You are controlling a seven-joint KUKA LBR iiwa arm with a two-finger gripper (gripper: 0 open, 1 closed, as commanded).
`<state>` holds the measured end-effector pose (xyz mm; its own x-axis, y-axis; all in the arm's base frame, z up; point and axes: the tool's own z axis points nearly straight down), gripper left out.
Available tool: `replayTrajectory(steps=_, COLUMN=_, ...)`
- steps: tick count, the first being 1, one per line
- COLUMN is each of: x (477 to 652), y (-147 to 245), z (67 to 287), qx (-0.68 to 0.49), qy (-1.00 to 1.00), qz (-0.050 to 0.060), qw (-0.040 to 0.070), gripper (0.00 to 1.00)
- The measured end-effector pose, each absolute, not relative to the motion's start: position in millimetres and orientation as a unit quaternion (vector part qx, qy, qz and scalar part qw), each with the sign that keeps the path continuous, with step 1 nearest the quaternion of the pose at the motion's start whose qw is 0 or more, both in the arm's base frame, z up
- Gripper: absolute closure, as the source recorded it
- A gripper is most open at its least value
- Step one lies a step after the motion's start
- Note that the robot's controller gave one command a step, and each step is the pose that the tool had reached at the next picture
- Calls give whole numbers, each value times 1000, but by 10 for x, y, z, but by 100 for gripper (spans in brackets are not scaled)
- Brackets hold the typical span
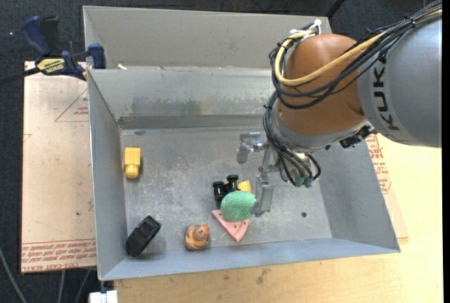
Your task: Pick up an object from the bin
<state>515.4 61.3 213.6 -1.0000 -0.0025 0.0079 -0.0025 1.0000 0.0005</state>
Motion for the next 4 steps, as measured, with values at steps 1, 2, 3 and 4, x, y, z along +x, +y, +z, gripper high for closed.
replayTrajectory(steps=1, x=5171, y=609, z=2178, qx=0, qy=-1000, qz=-1, qw=0, gripper=0)
replayTrajectory(steps=2, x=5214, y=451, z=1542, qx=-5, qy=-1000, qz=-1, qw=-3, gripper=0)
replayTrajectory(steps=3, x=5158, y=387, z=1123, qx=-29, qy=-1000, qz=-1, qw=2, gripper=0)
replayTrajectory(steps=4, x=5272, y=338, z=1031, qx=-119, qy=-993, qz=-1, qw=-1, gripper=0)
